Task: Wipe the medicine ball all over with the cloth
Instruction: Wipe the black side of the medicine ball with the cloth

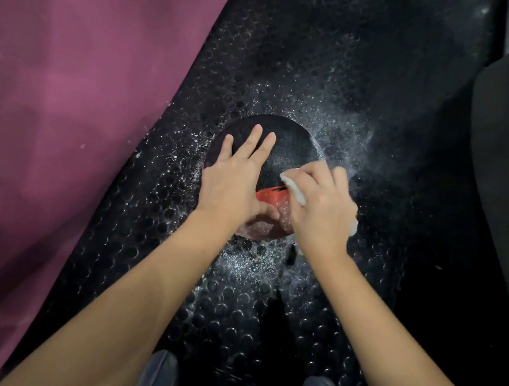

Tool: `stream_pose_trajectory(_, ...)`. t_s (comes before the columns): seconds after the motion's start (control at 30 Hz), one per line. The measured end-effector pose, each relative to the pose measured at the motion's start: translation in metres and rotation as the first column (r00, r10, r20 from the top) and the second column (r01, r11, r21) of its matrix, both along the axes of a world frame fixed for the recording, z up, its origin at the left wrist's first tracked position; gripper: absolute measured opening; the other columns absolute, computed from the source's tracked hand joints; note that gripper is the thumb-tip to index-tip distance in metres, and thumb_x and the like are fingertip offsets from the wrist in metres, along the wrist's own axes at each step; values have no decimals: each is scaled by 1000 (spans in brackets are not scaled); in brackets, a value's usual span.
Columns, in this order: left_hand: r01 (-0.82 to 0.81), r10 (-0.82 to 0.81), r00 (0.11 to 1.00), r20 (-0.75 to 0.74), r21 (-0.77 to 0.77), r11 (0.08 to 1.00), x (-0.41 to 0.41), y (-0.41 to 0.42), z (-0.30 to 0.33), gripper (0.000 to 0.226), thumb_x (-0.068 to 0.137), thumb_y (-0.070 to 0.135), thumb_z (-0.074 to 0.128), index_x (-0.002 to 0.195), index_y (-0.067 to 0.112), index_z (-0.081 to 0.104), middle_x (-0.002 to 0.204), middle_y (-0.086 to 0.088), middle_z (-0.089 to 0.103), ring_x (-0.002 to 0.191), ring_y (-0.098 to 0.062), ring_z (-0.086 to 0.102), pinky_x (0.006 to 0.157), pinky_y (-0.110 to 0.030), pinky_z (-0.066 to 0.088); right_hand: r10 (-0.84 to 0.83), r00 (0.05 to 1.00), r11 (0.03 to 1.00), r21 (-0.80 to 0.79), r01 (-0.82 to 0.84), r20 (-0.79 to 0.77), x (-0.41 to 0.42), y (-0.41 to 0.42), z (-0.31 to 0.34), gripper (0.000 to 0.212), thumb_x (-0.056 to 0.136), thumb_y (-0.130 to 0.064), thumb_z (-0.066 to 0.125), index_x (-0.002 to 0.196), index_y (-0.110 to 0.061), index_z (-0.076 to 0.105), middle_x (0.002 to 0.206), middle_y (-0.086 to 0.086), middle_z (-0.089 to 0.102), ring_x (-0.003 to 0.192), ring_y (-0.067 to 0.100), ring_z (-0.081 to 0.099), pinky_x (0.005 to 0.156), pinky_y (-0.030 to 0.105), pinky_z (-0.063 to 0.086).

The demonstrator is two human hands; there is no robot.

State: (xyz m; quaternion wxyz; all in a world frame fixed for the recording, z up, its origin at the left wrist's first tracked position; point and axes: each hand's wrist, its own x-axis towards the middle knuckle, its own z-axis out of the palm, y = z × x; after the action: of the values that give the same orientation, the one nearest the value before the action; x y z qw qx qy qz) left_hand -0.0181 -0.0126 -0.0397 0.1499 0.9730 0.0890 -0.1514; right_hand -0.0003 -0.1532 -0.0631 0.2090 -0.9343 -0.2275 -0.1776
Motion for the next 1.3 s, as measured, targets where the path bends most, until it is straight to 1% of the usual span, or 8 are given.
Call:
stream_pose_trajectory(0.13,-10,10,1000,4,-11,1000,-5,4,0,120,67,55,79,154,36,-2,161,17,-8,150,-27,3,102,-49,43,72,997,995,-66,-71,23,3,1,1,11,87,-23,62,83,-26,72,82,-6,62,73,17,45,44,19,21)
stream_pose_trajectory(0.23,-3,3,1000,-12,-15,1000,-8,2,2,127,61,60,79,154,35,-4,161,17,-9,150,-28,1,103,-49,42,-157,956,982,66,178,-248,16,-18,0,12,90,-26,61,92,-29,73,93,-8,61,85,16,47,54,23,28)
stream_pose_trajectory(0.33,25,-24,999,-29,28,999,-5,-2,6,125,64,61,76,154,32,-5,162,13,-10,150,-30,2,104,-48,42,-173,932,970,111,218,-319,20,-23,-7,13,91,-24,61,94,-27,73,93,-8,60,86,16,48,62,26,33)
stream_pose_trajectory(0.63,52,-44,995,-89,82,995,9,-11,12,114,74,58,71,154,33,-5,163,5,-10,149,-33,2,100,-45,45,-160,936,955,192,228,-314,16,-20,-9,9,90,-24,63,92,-22,71,88,-8,60,81,13,47,65,24,33)
stream_pose_trajectory(0.77,6,-3,997,-78,38,999,11,-6,13,114,72,57,75,155,34,1,163,7,-5,149,-32,4,104,-47,41,-71,974,982,155,106,-214,-8,-11,-9,9,89,-22,61,89,-18,69,87,-6,61,76,14,45,59,21,27)
stream_pose_trajectory(0.97,47,-41,997,-63,93,995,0,-20,10,108,79,53,71,155,32,-4,163,5,-11,149,-33,1,99,-44,45,-92,963,989,91,118,-254,34,-2,9,10,92,-21,59,90,-17,68,93,-1,61,86,21,48,60,30,39)
stream_pose_trajectory(1.17,27,-22,998,-63,88,996,0,-18,11,105,83,48,71,154,32,-4,163,5,-11,149,-32,0,97,-44,46,69,989,996,63,-61,-130,0,-10,3,11,88,-20,60,86,-18,70,82,-3,61,76,21,49,45,28,38)
stream_pose_trajectory(1.3,28,-24,999,-48,91,995,-2,-20,9,105,82,49,71,155,31,-4,163,3,-10,149,-33,1,97,-44,46,-30,984,997,58,41,-175,27,1,10,15,91,-24,57,85,-22,71,85,-4,60,81,20,47,49,26,34)
